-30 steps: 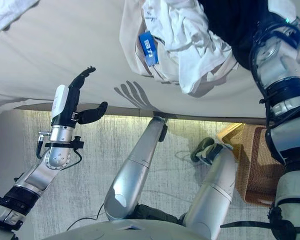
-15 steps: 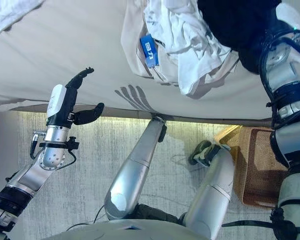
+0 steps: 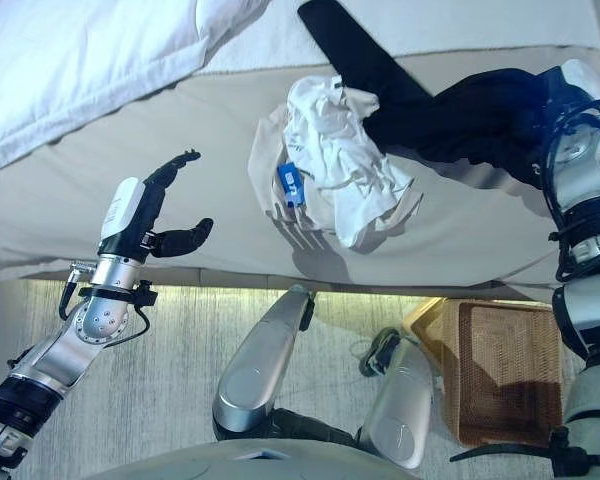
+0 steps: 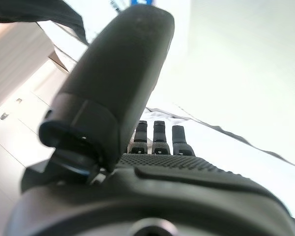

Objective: Pick up the clothes from the bed and place them into the basket

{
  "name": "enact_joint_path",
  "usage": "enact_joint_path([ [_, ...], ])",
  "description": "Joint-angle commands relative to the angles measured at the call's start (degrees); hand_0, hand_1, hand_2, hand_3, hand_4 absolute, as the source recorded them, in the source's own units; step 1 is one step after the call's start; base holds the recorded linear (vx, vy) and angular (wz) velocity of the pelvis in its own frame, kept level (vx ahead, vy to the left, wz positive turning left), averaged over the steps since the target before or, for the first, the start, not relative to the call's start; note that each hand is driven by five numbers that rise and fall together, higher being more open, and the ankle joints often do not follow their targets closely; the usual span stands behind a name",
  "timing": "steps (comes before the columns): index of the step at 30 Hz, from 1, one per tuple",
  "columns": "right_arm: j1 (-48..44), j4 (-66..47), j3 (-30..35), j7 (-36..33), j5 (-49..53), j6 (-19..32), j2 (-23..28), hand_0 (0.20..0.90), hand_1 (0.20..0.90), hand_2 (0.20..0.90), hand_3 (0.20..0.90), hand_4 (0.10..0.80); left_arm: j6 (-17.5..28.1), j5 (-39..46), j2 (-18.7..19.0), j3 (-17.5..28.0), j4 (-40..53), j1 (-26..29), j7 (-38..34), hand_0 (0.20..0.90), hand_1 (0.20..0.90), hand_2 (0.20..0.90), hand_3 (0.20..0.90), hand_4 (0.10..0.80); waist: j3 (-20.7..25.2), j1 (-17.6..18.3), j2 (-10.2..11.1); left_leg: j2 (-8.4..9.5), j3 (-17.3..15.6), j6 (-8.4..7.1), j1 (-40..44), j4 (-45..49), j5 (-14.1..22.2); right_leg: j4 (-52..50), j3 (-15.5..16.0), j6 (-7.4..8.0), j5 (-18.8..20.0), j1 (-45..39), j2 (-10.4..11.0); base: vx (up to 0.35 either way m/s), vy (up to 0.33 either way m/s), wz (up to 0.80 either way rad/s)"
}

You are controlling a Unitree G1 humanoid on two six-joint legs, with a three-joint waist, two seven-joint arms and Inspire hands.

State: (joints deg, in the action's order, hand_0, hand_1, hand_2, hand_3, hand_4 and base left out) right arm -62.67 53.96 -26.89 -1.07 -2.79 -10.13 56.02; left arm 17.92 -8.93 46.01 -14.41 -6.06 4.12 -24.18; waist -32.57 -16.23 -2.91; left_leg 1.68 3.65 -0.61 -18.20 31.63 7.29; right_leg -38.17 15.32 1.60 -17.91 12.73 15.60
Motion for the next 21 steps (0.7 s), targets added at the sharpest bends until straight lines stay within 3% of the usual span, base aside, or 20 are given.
enact_joint_path([
  [1, -0.21, -3.29, 2.70, -2.96, 3.76, 5.02, 6.63, 0.300, 0.300, 0.300, 0.200, 0.100, 0.22, 0.60, 0.16, 5.00, -0.74, -1.07, 0.27, 0.900, 0.900, 0.900, 0.900, 0.800, 13.56, 1.52, 4.25, -2.38, -2.75, 0.10, 3.81, -0.20, 4.58, 7.32, 2.47, -2.30, 5.61, -5.43, -3.31, 0.055, -0.013, -0.18],
  [9, 1.16, -4.75, 4.62, -2.58, 9.30, 9.03, 8.92, 0.300, 0.300, 0.300, 0.200, 0.100, -1.49, 1.08, 0.68, 5.33, -4.81, -0.69, 1.42, 0.900, 0.900, 0.900, 0.900, 0.800, 19.85, 4.33, 6.59, -3.71, -4.30, -0.61, 13.22, -11.47, 1.91, 19.83, 0.91, -0.52, 8.72, -13.39, -5.95, 0.019, -0.010, -0.14],
  [16, 1.86, -8.30, 7.11, -3.12, 15.02, 10.97, 12.28, 0.300, 0.300, 0.300, 0.200, 0.100, 0.12, 2.06, 0.03, 5.09, -8.36, 0.43, 1.85, 0.900, 0.900, 0.900, 0.900, 0.800, 23.83, 8.07, 7.11, -4.66, -6.87, -1.05, 17.78, -16.87, 0.54, 24.86, -1.49, 0.47, 10.67, -15.48, -7.52, -0.028, 0.015, -0.17],
  [21, 7.14, -13.11, 12.01, -4.13, 16.27, 12.78, 14.29, 0.300, 0.300, 0.300, 0.200, 0.100, 1.53, 0.88, -0.97, 4.01, -10.96, 1.49, 1.79, 0.900, 0.900, 0.900, 0.900, 0.800, 26.03, 11.40, 6.89, -5.14, -8.59, -1.34, 20.58, -21.48, -0.63, 27.98, -4.07, 1.56, 12.30, -16.03, -8.57, -0.037, 0.010, -0.25],
])
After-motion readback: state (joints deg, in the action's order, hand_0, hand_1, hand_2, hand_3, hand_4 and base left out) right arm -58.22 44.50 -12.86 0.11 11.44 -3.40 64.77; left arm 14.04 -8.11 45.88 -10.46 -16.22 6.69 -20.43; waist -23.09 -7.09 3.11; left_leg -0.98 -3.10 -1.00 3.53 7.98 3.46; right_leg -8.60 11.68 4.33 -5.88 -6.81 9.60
